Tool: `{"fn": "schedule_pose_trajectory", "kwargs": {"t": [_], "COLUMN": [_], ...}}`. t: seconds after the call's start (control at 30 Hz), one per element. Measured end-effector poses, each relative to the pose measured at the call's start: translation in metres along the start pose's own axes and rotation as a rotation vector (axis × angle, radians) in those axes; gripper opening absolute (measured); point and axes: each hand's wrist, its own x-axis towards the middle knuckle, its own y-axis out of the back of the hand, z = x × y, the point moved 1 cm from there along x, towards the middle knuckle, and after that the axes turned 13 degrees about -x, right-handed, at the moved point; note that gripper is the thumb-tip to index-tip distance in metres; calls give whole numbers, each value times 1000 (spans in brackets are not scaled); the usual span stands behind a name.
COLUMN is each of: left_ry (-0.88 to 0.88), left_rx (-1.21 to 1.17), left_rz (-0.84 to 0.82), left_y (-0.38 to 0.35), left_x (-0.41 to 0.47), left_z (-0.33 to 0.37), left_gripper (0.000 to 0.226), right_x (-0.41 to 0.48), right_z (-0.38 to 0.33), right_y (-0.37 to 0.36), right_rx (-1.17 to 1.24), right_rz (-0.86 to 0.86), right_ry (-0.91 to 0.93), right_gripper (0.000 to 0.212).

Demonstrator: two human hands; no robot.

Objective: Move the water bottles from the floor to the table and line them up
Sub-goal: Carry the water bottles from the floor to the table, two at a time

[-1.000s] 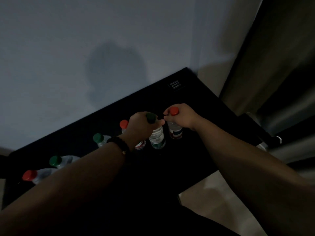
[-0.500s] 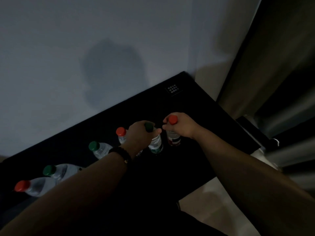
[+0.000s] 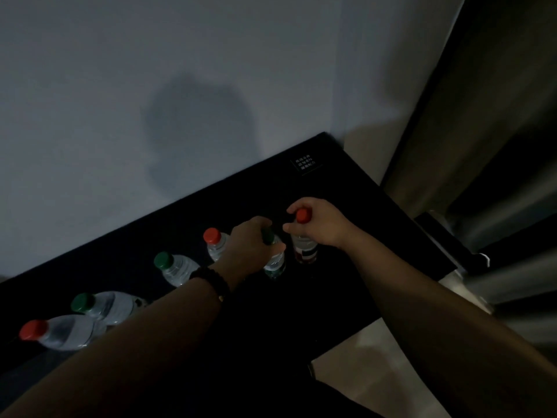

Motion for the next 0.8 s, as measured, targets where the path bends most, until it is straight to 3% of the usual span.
{"fn": "schedule_pose_trajectory", "kwargs": {"t": [0.23, 0.43, 0.57, 0.8], "left_ry": [-58, -112, -94, 126], "left_rx": [-47, 5, 153, 141], "left_rz": [93, 251, 302, 417], "left_y": [42, 105, 133, 170], "left_x": [-15, -46, -72, -123], "left_z": [19, 14, -8, -63], "left_gripper": [96, 84, 69, 64], "right_x": [-3, 0, 3, -5], "right_z": [-33, -84, -123, -199], "right_y": [5, 4, -15, -78], "right_rx": [-41, -165, -253, -420], "right_rz": [195, 291, 204, 59], "right_ry": [131, 249, 324, 535], "right_gripper": [47, 50, 53, 65]}}
